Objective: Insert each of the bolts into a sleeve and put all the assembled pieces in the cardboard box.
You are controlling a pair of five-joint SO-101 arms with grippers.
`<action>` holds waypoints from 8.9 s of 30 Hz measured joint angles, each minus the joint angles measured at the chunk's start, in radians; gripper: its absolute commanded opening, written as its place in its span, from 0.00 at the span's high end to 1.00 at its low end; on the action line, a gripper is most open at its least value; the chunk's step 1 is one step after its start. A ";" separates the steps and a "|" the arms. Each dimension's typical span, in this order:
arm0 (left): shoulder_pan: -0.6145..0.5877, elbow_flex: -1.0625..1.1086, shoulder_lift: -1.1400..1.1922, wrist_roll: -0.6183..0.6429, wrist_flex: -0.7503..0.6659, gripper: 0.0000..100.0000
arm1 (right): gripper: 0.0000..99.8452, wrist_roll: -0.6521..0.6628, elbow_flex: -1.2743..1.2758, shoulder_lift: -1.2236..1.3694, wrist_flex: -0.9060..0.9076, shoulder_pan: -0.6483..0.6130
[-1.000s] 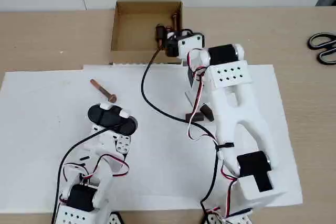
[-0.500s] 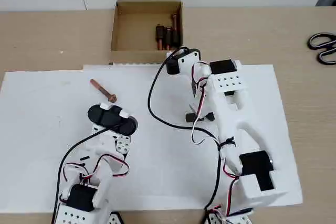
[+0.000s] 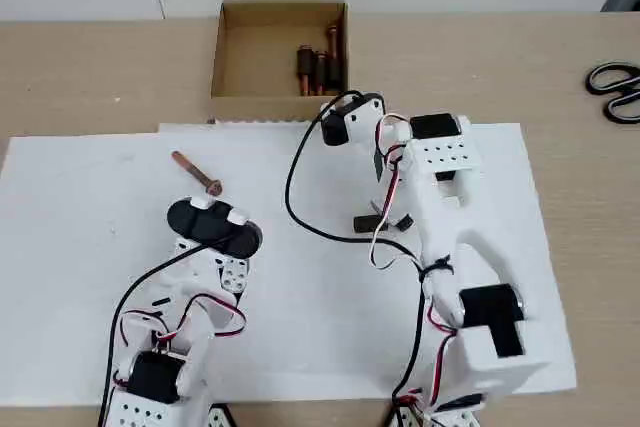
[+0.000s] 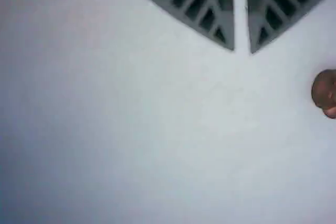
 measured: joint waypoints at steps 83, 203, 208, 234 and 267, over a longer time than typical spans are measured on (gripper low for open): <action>-0.100 -0.781 0.726 0.058 0.229 0.99 | 1.00 -0.118 0.153 -0.430 0.331 0.094; -0.293 -0.819 1.556 0.790 0.203 0.99 | 1.00 -0.123 0.454 -0.895 0.333 0.350; -0.288 -0.867 1.646 0.790 0.195 0.99 | 1.00 -0.123 0.454 -0.895 0.333 0.350; -0.181 -1.247 1.280 0.551 0.442 0.99 | 1.00 -0.158 0.454 -0.895 0.333 0.322; 0.006 -0.324 0.299 0.661 -0.305 0.99 | 1.00 -0.511 1.280 -1.772 -0.382 -0.341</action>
